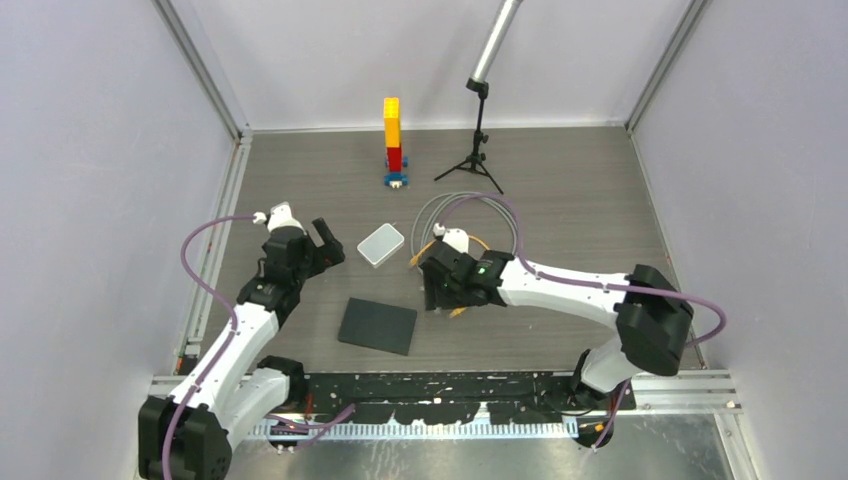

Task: Insert the plug into the switch port
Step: Adjust the connector at the center of the board.

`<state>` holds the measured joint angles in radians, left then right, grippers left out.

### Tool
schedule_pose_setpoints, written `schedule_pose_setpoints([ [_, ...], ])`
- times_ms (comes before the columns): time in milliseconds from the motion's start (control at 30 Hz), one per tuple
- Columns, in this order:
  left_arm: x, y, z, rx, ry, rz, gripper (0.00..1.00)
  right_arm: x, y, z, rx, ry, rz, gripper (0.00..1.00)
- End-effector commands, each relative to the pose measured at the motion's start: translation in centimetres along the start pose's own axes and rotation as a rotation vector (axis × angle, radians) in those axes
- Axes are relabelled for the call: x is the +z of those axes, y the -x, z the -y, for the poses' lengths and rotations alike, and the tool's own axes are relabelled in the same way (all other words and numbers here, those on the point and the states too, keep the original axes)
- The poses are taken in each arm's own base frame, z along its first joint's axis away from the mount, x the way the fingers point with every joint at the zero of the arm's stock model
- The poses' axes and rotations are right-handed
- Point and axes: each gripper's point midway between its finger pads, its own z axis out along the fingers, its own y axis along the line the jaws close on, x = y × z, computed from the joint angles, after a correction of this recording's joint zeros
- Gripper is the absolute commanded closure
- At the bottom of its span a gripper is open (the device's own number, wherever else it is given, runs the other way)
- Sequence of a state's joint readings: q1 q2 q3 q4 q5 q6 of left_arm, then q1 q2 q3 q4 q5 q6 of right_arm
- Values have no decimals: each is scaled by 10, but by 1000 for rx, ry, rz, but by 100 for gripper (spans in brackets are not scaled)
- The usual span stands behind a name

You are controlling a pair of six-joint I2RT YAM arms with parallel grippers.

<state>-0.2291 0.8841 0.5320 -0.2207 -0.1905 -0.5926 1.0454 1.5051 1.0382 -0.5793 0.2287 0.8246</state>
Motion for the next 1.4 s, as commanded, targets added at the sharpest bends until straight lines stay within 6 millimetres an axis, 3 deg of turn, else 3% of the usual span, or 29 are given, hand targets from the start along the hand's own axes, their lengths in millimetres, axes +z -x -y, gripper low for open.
schedule_pose_setpoints([
  [0, 0, 13, 11, 13, -42, 45, 5, 14, 20, -14, 47, -4, 69, 40],
  [200, 3, 11, 14, 24, -54, 29, 6, 40, 19, -21, 21, -35, 40, 41],
  [333, 2, 11, 15, 27, -58, 34, 6, 51, 17, -24, 13, -45, 20, 47],
  [600, 2, 12, 15, 29, -61, 38, 6, 61, 21, 3, 53, -104, 32, 70],
  [733, 3, 11, 15, 31, -62, 34, 6, 63, 25, 21, 87, -124, 40, 90],
  [833, 3, 10, 15, 31, -62, 30, 6, 61, 29, 35, 129, -123, 49, 99],
  [1200, 5, 10, 17, 34, -69, 25, 7, 38, 44, 105, 249, -200, 114, 100],
  [1267, 4, 9, 18, 34, -77, 22, 7, 33, 47, 106, 247, -192, 119, 99],
  [1367, 4, 8, 25, 33, -115, 15, 7, 31, 49, 83, 230, -71, 97, 99],
])
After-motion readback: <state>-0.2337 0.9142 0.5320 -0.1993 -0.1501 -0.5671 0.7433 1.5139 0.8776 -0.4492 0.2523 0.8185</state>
